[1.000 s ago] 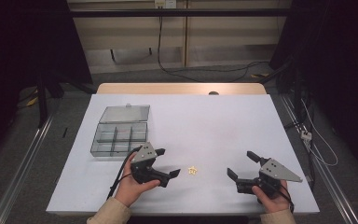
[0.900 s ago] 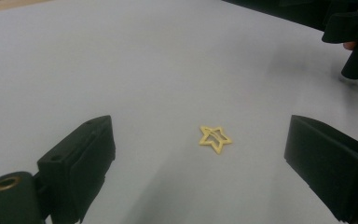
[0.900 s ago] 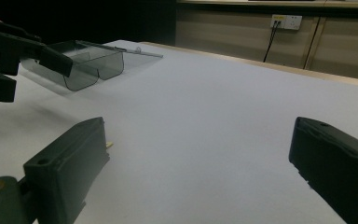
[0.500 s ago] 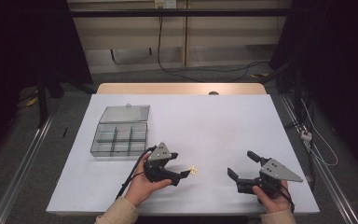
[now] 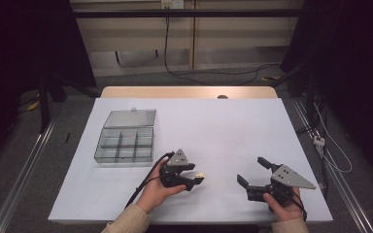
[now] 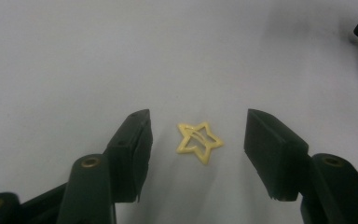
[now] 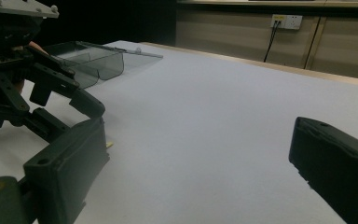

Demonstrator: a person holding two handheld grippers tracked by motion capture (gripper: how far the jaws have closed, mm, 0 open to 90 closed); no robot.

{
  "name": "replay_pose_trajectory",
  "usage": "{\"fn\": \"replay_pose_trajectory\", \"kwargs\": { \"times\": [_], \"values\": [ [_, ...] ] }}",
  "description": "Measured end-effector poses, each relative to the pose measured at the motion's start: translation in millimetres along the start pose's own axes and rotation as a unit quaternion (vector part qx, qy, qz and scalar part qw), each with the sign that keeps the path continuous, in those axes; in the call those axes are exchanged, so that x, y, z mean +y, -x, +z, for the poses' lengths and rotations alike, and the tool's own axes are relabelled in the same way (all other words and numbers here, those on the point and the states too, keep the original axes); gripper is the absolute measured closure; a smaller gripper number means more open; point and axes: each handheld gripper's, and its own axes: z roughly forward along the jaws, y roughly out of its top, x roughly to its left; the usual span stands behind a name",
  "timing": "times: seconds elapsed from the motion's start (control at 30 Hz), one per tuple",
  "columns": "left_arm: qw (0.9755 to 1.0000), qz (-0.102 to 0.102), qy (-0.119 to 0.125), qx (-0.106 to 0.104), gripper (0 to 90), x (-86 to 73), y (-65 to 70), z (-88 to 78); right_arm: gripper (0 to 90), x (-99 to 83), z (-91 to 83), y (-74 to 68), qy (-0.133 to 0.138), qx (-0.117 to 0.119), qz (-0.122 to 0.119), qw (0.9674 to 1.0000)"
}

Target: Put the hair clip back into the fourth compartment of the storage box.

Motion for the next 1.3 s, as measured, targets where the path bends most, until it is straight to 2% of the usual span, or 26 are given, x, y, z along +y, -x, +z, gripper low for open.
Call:
{"fn": "replay_pose_trajectory", "kwargs": {
  "times": [0.1,0.17,0.23,0.4,0.43,0.47,0.67,0.7,0.73,0.83,0.87,1.03,1.3],
  "values": [
    [0.9999,0.008,-0.01,0.003,46.8,2.6,0.3,3.6,4.0,0.1,-0.2,0.0,0.0,0.0,0.0,1.0],
    [0.9999,0.0,-0.011,0.001,48.5,3.5,0.9,6.0,4.0,-0.1,-0.2,0.2,0.0,0.0,0.001,1.0],
    [0.9997,0.006,-0.022,0.003,50.0,3.9,1.2,7.7,4.1,0.0,-0.4,0.3,0.0,-0.001,0.001,1.0],
    [0.9994,0.008,-0.033,0.009,54.9,3.0,1.8,10.1,4.0,0.1,-0.6,0.4,0.001,0.0,0.001,1.0],
    [0.9995,0.005,-0.03,0.008,55.6,2.8,2.1,10.9,4.0,0.1,-0.5,0.4,0.001,0.0,0.001,1.0],
    [0.9993,0.011,-0.035,0.01,56.5,2.8,1.3,10.8,4.0,0.2,-0.5,0.3,0.001,0.0,0.001,1.0],
    [0.9991,0.017,-0.037,0.009,59.4,2.3,0.7,12.7,4.0,0.3,-0.4,0.5,0.001,0.0,0.0,1.0],
    [0.9992,0.016,-0.035,0.011,60.3,1.9,1.8,13.4,4.0,0.2,-0.4,0.6,0.0,0.0,0.0,1.0],
    [0.9986,0.025,-0.042,0.021,61.0,2.3,2.6,12.8,4.0,0.1,-0.3,0.6,0.0,0.0,0.001,1.0],
    [0.9984,0.029,-0.043,0.025,64.9,2.0,4.5,12.8,4.0,0.2,-0.1,0.5,0.0,0.0,0.001,1.0],
    [0.9986,0.028,-0.041,0.019,66.0,1.6,4.6,13.1,4.0,0.2,-0.1,0.5,0.0,0.0,0.0,1.0],
    [0.9988,0.021,-0.04,0.019,72.1,1.3,7.5,13.8,4.0,0.1,0.0,0.5,-0.001,0.0,0.0,1.0],
    [0.9993,-0.003,-0.036,0.006,72.5,0.3,2.5,15.1,4.1,0.5,1.0,-0.5,-0.002,0.0,-0.001,1.0]
  ]
}}
